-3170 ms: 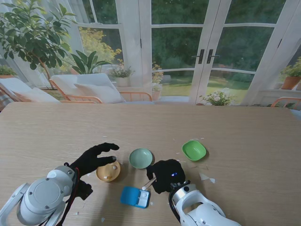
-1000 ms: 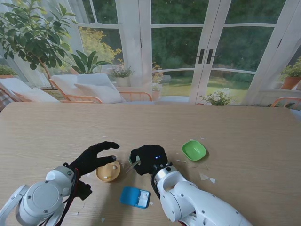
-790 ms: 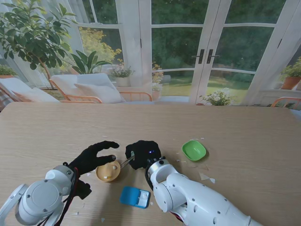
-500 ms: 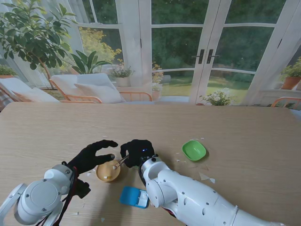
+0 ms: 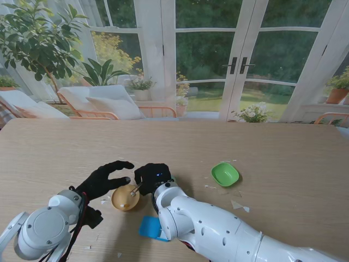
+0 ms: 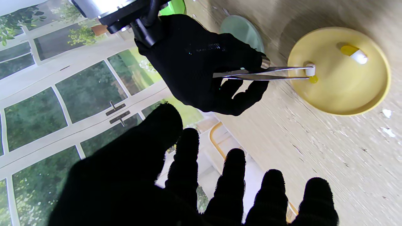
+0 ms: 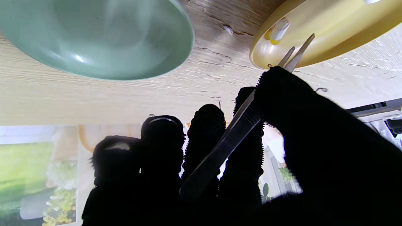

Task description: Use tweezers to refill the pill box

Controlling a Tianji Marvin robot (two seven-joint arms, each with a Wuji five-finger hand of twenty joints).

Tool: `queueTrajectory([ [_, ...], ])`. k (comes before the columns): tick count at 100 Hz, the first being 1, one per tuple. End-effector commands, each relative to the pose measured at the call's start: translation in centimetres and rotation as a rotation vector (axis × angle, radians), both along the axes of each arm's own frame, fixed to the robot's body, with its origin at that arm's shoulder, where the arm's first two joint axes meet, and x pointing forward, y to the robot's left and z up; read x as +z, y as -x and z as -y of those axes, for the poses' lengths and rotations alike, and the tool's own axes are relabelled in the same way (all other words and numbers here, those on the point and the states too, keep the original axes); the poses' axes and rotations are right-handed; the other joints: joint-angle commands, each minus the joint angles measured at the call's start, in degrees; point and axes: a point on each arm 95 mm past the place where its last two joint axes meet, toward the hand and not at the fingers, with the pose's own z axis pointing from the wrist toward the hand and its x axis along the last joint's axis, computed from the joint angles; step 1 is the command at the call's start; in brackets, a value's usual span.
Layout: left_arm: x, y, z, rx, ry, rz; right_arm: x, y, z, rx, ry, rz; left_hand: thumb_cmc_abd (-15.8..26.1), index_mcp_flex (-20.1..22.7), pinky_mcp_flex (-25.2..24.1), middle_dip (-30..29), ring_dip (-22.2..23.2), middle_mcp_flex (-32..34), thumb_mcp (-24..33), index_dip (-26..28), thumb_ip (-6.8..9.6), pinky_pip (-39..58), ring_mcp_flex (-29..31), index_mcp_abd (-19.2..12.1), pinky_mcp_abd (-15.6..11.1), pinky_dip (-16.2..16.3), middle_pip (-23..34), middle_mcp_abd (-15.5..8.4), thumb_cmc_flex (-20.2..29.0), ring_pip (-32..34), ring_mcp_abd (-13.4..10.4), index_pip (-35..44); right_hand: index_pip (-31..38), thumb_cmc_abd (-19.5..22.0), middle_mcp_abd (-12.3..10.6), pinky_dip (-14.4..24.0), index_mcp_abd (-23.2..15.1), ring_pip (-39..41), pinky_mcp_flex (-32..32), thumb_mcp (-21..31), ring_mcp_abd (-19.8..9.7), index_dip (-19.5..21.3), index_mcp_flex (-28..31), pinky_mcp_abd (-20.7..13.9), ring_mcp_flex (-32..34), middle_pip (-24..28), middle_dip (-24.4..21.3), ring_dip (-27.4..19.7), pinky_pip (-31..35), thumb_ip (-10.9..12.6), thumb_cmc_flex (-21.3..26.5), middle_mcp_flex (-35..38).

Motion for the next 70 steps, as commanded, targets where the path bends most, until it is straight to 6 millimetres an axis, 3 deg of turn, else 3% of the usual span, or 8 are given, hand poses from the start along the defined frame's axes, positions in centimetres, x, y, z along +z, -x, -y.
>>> queueTrajectory([
  [1,0.01,0.20,0.13,-0.008,0.007,-0.005,-0.08,0.24,-0.78,-0.001,0.006,-0.019,0.18,-0.89,0.13,-0.46,-0.64,-0.92,-0.71,-0.53,1.67,-1.72,-1.22,-2.32,-1.95,-0.78,-0.06,-2.51,0.00,-0.75,-1.46,0.10,1.14,-0.29,-0.39,1.67,0.41,1.40,-0.72,-0.35,0.60,0.44,0.17,-1.78,-1.04,0.71,0.73,0.85,3.44,2.88,-1.03,-0.76],
  [70,0.06,0.30,0.00,-0.006,0.014,-0.007,-0.26,-0.09,-0.92,-0.029,0.034,-0.027,0.16,-0.89,0.11,-0.46,-0.62,-0.92,-0.68,-0.49,1.66,-1.60,-1.22,-2.43,-1.97,-1.11,-0.10,-2.51,0.00,-0.68,-1.50,0.03,1.07,0.04,-0.22,1.64,1.92,1.60,-0.88,-0.71,0.44,0.91,0.02,-2.02,-1.53,0.70,1.25,1.01,3.54,3.17,-1.64,-1.39],
])
